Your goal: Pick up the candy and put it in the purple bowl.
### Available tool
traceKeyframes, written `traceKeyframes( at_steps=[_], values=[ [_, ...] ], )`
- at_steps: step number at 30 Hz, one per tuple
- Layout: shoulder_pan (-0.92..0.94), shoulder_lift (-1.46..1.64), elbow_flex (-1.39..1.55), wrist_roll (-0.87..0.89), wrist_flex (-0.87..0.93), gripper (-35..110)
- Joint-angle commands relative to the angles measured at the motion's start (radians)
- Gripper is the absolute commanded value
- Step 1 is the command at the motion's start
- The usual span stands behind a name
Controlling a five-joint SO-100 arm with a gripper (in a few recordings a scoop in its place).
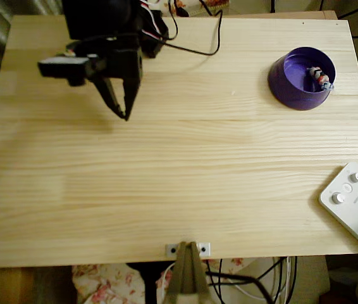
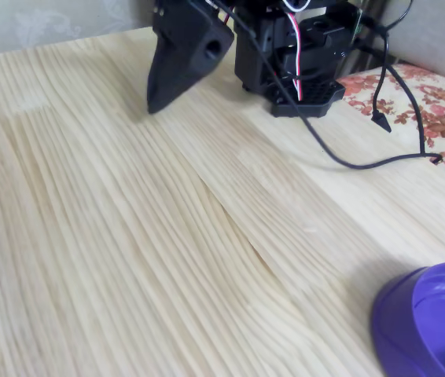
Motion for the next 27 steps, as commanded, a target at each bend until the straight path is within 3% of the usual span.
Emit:
traceKeyframes(
  at_steps=[1, 27],
  values=[
    [0.003, 0.026, -0.009, 0.014, 0.006, -1],
    [0.000, 0.026, -0.008, 0.014, 0.008, -1]
  ],
)
